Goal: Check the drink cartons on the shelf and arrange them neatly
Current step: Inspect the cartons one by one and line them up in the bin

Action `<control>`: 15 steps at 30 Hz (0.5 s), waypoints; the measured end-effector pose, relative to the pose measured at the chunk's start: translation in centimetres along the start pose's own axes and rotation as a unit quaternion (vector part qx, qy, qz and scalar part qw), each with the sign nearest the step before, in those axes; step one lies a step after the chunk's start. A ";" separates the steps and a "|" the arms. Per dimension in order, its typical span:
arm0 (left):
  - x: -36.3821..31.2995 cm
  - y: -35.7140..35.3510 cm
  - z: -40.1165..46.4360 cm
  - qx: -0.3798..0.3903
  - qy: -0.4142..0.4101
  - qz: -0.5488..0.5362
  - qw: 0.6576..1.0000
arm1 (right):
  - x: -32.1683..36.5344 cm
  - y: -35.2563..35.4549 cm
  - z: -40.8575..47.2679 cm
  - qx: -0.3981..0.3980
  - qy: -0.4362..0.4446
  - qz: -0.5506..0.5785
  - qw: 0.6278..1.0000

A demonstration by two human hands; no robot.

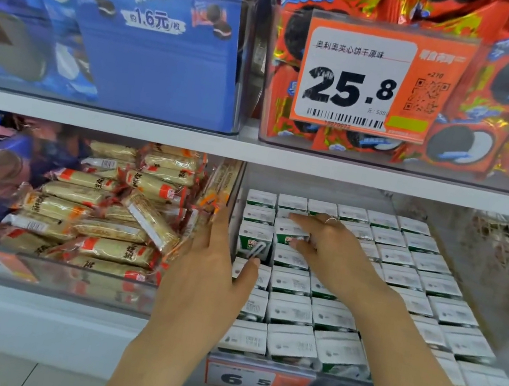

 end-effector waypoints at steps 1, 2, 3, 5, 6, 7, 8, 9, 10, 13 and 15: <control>0.0 0.0 0.0 -0.001 0.001 0.001 1.000 | -0.1 0.0 -0.1 0.002 -0.003 -0.006 1.000; 0.0 0.0 0.0 -0.002 0.001 0.000 1.000 | -0.3 0.2 -0.2 0.005 -0.008 -0.005 1.000; 0.0 0.0 0.0 -0.001 0.001 0.001 1.000 | -0.4 0.4 -0.3 0.011 -0.013 -0.001 1.000; 0.0 0.0 0.0 -0.001 0.000 0.003 1.000 | -0.7 0.5 -0.6 0.042 -0.018 0.007 0.999; 0.0 0.0 0.0 -0.002 0.001 0.003 1.000 | -0.7 0.4 -0.8 0.065 -0.017 0.001 0.998; 0.0 0.0 -0.1 -0.004 0.002 0.002 1.000 | -0.5 0.3 -1.0 0.085 -0.016 -0.013 0.996; 0.0 0.0 -0.1 -0.005 0.004 0.001 1.000 | -0.4 0.2 -1.0 0.099 -0.016 -0.028 0.995; -0.1 0.0 -0.1 -0.006 0.004 0.001 1.000 | -0.2 0.2 -1.0 0.107 -0.019 -0.042 0.993; -0.1 0.0 -0.1 -0.008 0.004 0.001 1.000 | 0.1 0.2 -1.0 0.113 -0.023 -0.055 0.992; -0.2 0.0 -0.1 -0.014 0.001 0.010 1.000 | 0.8 0.2 -0.4 0.132 -0.036 -0.098 0.986; -0.2 0.0 -0.1 -0.014 0.000 0.014 1.000 | 1.1 0.0 0.2 0.147 -0.039 -0.121 0.981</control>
Point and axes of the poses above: each hand's wrist, its own z-axis towards the middle knuckle, its own y-axis out of the back of the hand, x = y × z, the point moved 9 cm from there along z, towards the middle knuckle, and after that the axes turned 7 degrees about -z, right-handed, at the moved point
